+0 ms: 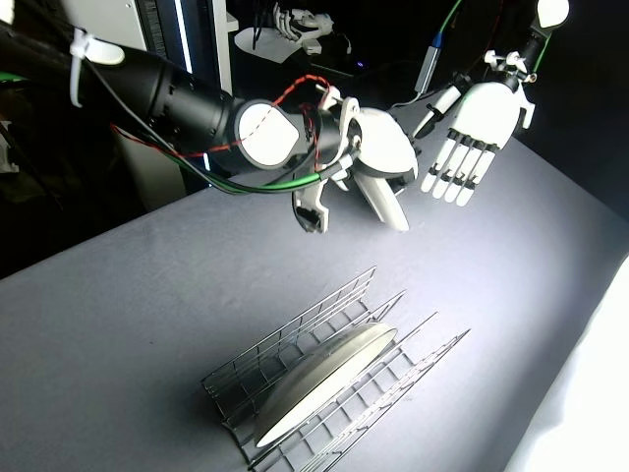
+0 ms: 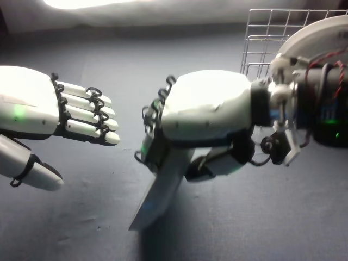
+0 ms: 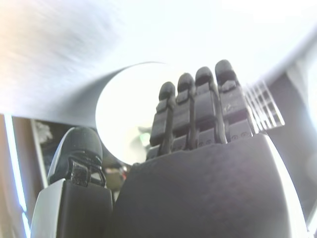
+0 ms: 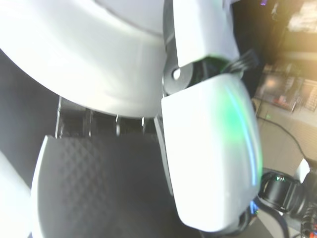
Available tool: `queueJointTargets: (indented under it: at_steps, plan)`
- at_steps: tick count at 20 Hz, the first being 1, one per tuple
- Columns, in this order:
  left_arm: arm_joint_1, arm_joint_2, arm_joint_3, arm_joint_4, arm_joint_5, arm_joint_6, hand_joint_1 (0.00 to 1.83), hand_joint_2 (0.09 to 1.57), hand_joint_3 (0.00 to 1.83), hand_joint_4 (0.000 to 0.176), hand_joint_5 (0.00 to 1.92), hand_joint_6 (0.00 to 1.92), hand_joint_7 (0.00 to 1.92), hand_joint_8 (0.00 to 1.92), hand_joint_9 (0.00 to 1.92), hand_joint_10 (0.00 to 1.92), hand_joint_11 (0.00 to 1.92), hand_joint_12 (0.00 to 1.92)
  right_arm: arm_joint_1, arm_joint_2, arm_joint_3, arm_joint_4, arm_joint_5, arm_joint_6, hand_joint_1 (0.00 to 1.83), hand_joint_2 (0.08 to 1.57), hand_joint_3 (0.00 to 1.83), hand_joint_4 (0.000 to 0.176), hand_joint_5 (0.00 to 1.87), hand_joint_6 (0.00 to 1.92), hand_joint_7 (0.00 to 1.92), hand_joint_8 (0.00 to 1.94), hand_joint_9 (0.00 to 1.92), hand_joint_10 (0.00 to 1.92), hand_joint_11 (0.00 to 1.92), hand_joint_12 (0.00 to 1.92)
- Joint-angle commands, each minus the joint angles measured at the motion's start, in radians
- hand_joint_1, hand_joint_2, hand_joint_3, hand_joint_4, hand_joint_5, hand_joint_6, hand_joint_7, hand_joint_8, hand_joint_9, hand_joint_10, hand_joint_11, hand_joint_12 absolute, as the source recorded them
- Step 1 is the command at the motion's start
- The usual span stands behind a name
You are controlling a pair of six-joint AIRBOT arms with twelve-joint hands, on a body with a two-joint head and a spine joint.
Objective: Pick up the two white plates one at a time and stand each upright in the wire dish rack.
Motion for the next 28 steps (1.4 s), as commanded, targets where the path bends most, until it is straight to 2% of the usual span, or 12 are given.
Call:
queueJointTargets:
  at_steps: [1,4,5,8,10,14,16,17,19,20,22,28]
  plan:
    - [-0.009,0.013,0.01,-0.052,-0.023,-0.002,0.0,1.3,0.0,0.0,0.14,0.0,0.13,0.0,0.09,0.0,0.0,0.17,0.017,0.013,-0.012,0.064,0.092,0.002,1.38,1.09,0.0,0.0,0.97,1.0,1.11,0.73,0.89,1.16,0.63,1.3]
    - [-0.009,0.016,0.03,-0.052,-0.026,-0.002,0.0,1.31,0.0,0.0,0.15,0.0,0.15,0.0,0.1,0.0,0.0,0.23,0.041,0.06,-0.042,0.156,0.114,0.003,1.38,1.1,0.0,0.0,0.97,1.01,1.09,0.76,0.89,1.16,0.63,1.29]
    - [-0.009,0.016,0.036,-0.052,-0.025,-0.002,0.0,1.3,0.0,0.0,0.11,0.01,0.1,0.0,0.05,0.01,0.0,0.08,0.05,0.077,-0.053,0.199,0.114,0.003,1.38,1.1,0.0,0.0,0.96,1.04,1.07,0.76,0.89,1.17,0.63,1.28]
    - [-0.017,0.016,0.04,-0.052,-0.018,-0.002,0.0,1.31,0.0,0.0,0.14,0.0,0.12,0.0,0.08,0.01,0.0,0.15,0.068,0.119,-0.088,0.301,0.114,0.003,1.38,1.09,0.0,0.0,0.97,0.98,1.1,0.74,0.91,1.16,0.65,1.31]
    - [-0.025,0.018,0.034,-0.05,-0.015,-0.014,0.0,1.31,0.0,0.0,0.1,0.0,0.07,0.0,0.04,0.01,0.0,0.04,0.078,0.154,-0.11,0.371,0.115,0.003,1.38,1.1,0.0,0.0,0.97,0.99,1.09,0.78,0.89,1.18,0.64,1.34]
    - [-0.03,0.045,0.0,-0.045,-0.021,-0.018,0.0,1.31,0.0,0.0,0.13,0.0,0.12,0.0,0.09,0.0,0.0,0.2,0.083,0.195,-0.12,0.553,0.115,0.009,1.38,1.09,0.0,0.0,0.98,1.0,1.09,0.76,0.88,1.16,0.63,1.3]
    - [-0.031,0.04,0.009,-0.034,-0.023,-0.018,0.0,1.31,0.0,0.0,0.12,0.0,0.12,0.0,0.09,0.0,0.0,0.22,0.086,0.212,-0.12,0.657,0.112,0.012,1.37,1.11,0.0,0.0,0.95,1.05,1.07,0.82,0.84,1.19,0.61,1.3]
    - [-0.033,0.036,0.017,-0.035,-0.019,-0.018,0.0,1.31,0.0,0.0,0.15,0.01,0.15,0.01,0.12,0.01,0.0,0.32,0.086,0.22,-0.12,0.694,0.112,0.012,1.38,1.1,0.0,0.0,0.96,1.02,1.08,0.81,0.85,1.19,0.62,1.3]
    - [-0.036,0.031,0.02,-0.035,-0.015,-0.018,0.0,1.31,0.0,0.0,0.15,0.0,0.13,0.0,0.09,0.0,0.0,0.24,0.086,0.236,-0.119,0.781,0.111,0.013,1.38,1.1,0.0,0.0,0.96,0.99,1.09,0.83,0.86,1.18,0.63,1.32]
    - [-0.036,0.03,0.015,-0.035,-0.013,-0.018,0.0,1.32,0.0,0.0,0.16,0.0,0.15,0.01,0.11,0.01,0.0,0.26,0.086,0.243,-0.118,0.812,0.109,0.013,1.38,1.09,0.0,0.0,0.98,0.98,1.11,0.77,0.87,1.16,0.64,1.3]
    - [-0.037,0.03,0.005,-0.035,-0.01,-0.02,0.0,1.32,0.0,0.0,0.13,0.0,0.12,0.0,0.08,0.0,0.0,0.13,0.085,0.258,-0.113,0.859,0.106,0.014,1.38,1.1,0.0,0.0,0.98,1.01,1.1,0.74,0.87,1.16,0.62,1.28]
    - [-0.037,0.031,0.008,-0.034,-0.01,-0.02,0.0,1.31,0.0,0.0,0.12,0.0,0.12,0.0,0.08,0.0,0.0,0.15,0.082,0.29,-0.06,0.947,0.091,0.015,1.38,1.09,0.0,0.0,0.98,1.03,1.13,0.67,0.89,1.14,0.64,1.29]
